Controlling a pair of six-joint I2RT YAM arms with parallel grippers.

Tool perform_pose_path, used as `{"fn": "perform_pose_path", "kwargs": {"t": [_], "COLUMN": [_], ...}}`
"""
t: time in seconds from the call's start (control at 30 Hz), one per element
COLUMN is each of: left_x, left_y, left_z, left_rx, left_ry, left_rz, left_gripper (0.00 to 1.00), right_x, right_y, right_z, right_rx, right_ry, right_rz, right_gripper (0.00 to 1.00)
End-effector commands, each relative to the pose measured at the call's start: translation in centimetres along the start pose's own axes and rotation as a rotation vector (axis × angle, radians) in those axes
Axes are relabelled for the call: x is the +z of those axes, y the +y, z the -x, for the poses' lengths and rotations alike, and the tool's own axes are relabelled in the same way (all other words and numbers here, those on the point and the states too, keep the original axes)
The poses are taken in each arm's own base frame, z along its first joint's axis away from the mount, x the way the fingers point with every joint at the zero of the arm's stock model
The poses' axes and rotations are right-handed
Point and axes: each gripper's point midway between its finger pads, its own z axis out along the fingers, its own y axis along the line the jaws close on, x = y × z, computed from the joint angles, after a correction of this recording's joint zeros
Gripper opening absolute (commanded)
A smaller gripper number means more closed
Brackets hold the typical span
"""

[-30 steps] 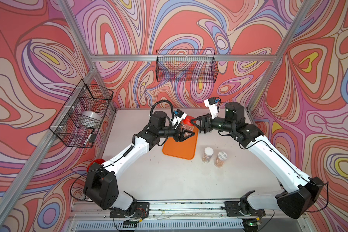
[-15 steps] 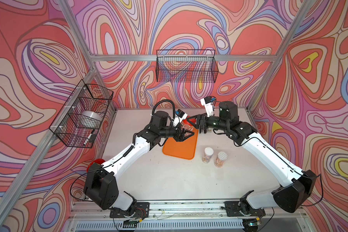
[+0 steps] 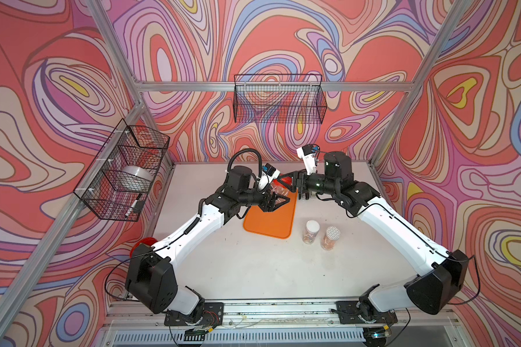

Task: Pour the candies out of the jar
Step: Unscrew the lid from the jar.

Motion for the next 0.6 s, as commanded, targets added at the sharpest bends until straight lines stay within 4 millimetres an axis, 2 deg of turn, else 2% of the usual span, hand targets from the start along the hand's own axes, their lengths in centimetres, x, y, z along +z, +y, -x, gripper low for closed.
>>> {"fn": "perform_pose_path", "kwargs": {"t": [0.0, 0.17, 0.3, 0.43, 0.57], "left_x": [-1.4, -2.4, -3.2, -3.5, -3.5], "left_y": [-4.5, -4.7, -5.4, -6.1, -5.7], "left_z": [3.1, 3.6, 4.1, 4.4, 4.3], "left_rx": [0.134, 0.107, 0.081, 0.083, 0.080], "left_ry": [-0.084, -0.105, -0.128, -0.136, -0.133], "left_rz": [-0.164, -0.226, -0.301, -0.329, -0.304], "left_gripper": [0.00, 0.00, 0.00, 0.00, 0.00], "right_x": [0.4, -1.5, -3.1, -3.4, -3.3], "right_y": [0.6, 2.0, 2.0, 2.3, 2.0], "right_z": [-1.6, -1.9, -1.8, -1.9, -1.2], "right_rx": [-0.057, -0.108, -0.116, -0.119, -0.118], "right_ry": [0.045, 0.041, 0.033, 0.042, 0.024], "right_rz": [0.060, 0.179, 0.250, 0.287, 0.261], "right_gripper": [0.50, 0.44, 0.43, 0.43, 0.46]}}
